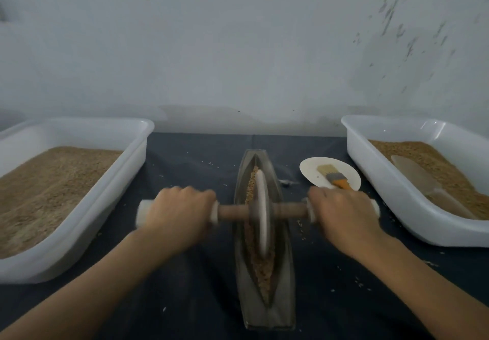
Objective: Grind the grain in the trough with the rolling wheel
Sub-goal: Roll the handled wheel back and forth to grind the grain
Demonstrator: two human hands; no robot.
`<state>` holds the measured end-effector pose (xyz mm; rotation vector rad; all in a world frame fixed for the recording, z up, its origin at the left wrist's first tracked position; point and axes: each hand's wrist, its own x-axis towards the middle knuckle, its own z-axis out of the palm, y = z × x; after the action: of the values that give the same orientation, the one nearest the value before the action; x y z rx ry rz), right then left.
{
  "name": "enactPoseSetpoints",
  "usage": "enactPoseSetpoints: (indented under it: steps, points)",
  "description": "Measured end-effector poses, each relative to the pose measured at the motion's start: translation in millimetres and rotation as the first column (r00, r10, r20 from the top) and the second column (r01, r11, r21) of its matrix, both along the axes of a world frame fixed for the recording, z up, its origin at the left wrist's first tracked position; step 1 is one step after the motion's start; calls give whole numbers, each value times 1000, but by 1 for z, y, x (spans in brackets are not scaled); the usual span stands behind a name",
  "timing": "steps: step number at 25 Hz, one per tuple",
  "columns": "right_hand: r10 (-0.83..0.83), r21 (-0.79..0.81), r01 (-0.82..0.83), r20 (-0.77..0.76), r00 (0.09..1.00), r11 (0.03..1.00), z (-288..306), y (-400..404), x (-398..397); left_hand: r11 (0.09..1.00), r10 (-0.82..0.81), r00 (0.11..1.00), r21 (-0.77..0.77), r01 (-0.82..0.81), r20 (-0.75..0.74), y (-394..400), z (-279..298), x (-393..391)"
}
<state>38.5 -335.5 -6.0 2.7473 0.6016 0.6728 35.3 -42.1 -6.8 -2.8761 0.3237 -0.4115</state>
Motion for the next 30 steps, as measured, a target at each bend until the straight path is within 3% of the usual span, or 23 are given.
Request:
enactPoseSetpoints:
  steps: [3,7,13,15,18,23,25,28,30]
  points:
    - [-142,18,141,61,988,990,4,15,54,998,46,991,-40,-42,123,-15,5,51]
    - [-202,67,205,-41,978,977,2,20,56,996,66,993,-62,-60,99,-19,9,61]
    - [88,101,-95,72,994,990,-13,-8,-35,966,-252,936,7,258,244,3,-2,-28]
    - [66,66,-67,3,998,996,-9,-6,-23,984,-178,972,20,177,150,3,-6,-17]
    - [-101,-35,101,2,995,994,1,11,25,999,39,996,-12,-38,83,-6,-2,30]
    - [-139,-8,139,-115,984,990,16,19,57,998,45,999,-53,-45,8,-15,15,57]
    - [-93,23,98,-169,981,995,0,6,23,999,-12,1000,-31,11,-11,-7,9,28]
    - [-64,36,78,-289,955,996,-14,-13,-24,957,-289,949,47,285,126,3,2,-19]
    - [-86,12,95,-316,945,995,-13,-16,-26,935,-354,917,58,350,181,5,6,-17]
